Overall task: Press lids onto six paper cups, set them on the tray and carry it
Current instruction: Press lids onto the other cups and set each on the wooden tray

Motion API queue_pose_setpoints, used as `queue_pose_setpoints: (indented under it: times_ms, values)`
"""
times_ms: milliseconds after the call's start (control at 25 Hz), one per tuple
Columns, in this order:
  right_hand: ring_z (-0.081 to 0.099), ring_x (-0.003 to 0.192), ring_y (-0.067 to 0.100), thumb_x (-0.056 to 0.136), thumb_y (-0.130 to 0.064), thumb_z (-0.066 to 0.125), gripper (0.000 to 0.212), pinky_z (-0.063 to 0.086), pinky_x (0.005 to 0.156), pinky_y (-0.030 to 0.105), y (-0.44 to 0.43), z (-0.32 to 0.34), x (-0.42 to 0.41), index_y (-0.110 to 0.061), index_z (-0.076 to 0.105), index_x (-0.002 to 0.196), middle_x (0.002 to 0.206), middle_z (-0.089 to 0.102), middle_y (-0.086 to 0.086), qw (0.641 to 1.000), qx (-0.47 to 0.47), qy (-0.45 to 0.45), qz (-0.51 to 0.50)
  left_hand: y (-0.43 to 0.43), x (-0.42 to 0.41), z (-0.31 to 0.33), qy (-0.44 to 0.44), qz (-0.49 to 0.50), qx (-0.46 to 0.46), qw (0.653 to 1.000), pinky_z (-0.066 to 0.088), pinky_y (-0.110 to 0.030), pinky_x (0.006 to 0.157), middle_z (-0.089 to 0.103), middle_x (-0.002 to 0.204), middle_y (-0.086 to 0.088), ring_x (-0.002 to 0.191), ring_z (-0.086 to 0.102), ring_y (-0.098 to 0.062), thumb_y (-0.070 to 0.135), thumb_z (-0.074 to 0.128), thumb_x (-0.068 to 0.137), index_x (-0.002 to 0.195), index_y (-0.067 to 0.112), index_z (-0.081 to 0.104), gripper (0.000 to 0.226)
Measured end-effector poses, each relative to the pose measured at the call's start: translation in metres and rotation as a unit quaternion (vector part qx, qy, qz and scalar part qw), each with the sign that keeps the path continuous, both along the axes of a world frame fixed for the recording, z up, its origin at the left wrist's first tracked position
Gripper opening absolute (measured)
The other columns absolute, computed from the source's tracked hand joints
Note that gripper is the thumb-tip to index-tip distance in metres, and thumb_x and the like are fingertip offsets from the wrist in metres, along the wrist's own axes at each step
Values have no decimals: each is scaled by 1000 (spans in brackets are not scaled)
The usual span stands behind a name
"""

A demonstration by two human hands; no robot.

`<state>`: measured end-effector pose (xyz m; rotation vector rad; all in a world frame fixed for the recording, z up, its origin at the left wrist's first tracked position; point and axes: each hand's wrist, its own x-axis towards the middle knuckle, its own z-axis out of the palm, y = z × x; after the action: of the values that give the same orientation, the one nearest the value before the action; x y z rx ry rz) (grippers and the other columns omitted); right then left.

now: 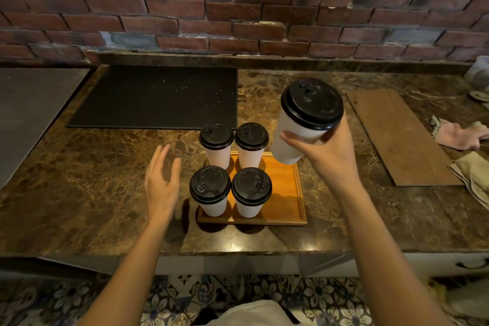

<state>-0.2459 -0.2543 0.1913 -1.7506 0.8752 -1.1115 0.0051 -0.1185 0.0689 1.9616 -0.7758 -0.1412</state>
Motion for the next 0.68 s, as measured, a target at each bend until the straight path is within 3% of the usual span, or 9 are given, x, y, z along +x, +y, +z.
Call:
queue_pose_setpoints:
  times_ms: [80,240,320,480,600,680]
  values:
    - [48,110,-24,65,-21,89,83,42,90,2,-8,-24,-6,-24,42,133,120,51,-28,1000,18,-1,-23,6,-1,-32,4,0,47,999,21,-42,113,31,154,-1,141,26,-17,30,47,99,142,22,41,45]
    - [51,119,-11,64,-15,90,87,45,101,18,-18,-72,-16,-20,43,137,125,55,-22,997,73,14,-37,20,0,-82,-35,-2,178,983,17,-46,116,30,154,-11,143,23,-28,23,46,99,145,15,37,47]
    - [51,117,-14,63,-14,91,86,44,100,14,-23,-93,-18,-25,44,134,124,54,-24,995,93,28,-31,25,-3,-100,-53,-19,238,970,12,-46,117,30,153,-15,143,22,-31,23,45,100,145,14,37,47]
    - [51,115,-12,62,-7,90,83,43,101,20,-32,-127,-15,-41,42,120,122,53,-23,990,129,50,-36,23,-10,-115,-75,-36,260,962,8,-51,117,33,151,-19,142,24,-35,17,44,100,140,6,43,42]
    - [50,108,-22,62,-5,90,82,41,94,6,-40,-145,-11,-41,42,117,119,53,-23,986,147,67,-37,18,-8,-118,-128,-64,277,950,8,-48,116,35,150,-18,141,27,-35,24,37,97,139,5,45,47]
    - [49,107,-24,62,-4,91,82,40,92,1,-45,-155,-8,-32,43,122,119,53,-22,984,157,78,-34,13,-4,-121,-148,-75,307,937,11,-49,117,32,152,-16,142,26,-32,19,48,95,141,5,43,47]
